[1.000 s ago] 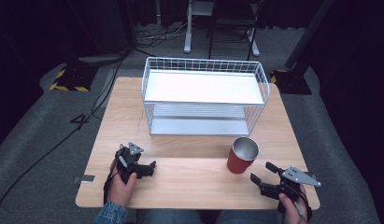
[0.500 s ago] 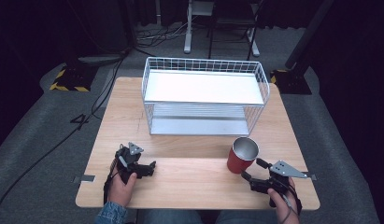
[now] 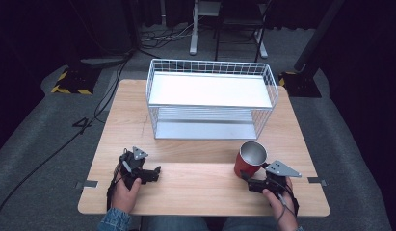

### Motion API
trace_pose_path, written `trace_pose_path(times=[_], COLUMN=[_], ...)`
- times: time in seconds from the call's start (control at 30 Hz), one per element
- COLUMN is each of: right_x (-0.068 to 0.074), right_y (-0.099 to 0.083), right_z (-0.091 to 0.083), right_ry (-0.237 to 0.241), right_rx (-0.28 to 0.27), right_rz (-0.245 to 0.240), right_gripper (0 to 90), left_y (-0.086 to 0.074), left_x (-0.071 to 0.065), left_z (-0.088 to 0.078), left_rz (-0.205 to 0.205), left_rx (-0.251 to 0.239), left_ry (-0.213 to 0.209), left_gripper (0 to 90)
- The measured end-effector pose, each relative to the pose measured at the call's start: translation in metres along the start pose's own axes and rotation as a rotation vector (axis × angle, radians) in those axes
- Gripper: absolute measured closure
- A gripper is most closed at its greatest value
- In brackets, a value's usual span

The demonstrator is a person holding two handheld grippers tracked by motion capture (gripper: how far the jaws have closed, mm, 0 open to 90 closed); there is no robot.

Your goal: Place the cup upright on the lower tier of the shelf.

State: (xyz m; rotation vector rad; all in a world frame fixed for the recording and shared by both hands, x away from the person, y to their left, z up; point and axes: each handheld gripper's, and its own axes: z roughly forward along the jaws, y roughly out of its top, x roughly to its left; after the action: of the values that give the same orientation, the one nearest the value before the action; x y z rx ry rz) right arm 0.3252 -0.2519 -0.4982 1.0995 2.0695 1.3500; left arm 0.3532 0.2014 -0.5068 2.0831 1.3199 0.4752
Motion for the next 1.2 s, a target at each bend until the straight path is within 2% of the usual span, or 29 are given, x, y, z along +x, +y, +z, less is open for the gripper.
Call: trace_pose_path(times=[0.37,0.47,0.67,1.0,1.2], right_x=[-0.004,-0.005,-0.004,-0.004,-0.006], right_y=[0.005,0.007,0.009,0.009,0.009], right_z=[0.013,0.019,0.022,0.022,0.021], right_ry=[0.027,0.040,0.041,0.041,0.055], right_rx=[0.015,0.053,0.079,0.062,0.041], right_rz=[-0.018,-0.046,-0.071,-0.072,-0.051], right_gripper=[14.1,15.0,15.7,16.0,15.0], left_y=[0.000,0.000,0.000,0.000,0.000], left_x=[0.000,0.000,0.000,-0.001,0.000], left_z=[0.000,0.000,0.000,0.000,0.000], left_rz=[-0.002,-0.002,-0.001,-0.002,-0.002], left_rx=[-0.001,-0.001,0.001,0.000,0.001], left_ry=[0.001,0.001,-0.001,-0.001,-0.001], left_gripper=[0.0,0.0,0.0,0.0,0.0])
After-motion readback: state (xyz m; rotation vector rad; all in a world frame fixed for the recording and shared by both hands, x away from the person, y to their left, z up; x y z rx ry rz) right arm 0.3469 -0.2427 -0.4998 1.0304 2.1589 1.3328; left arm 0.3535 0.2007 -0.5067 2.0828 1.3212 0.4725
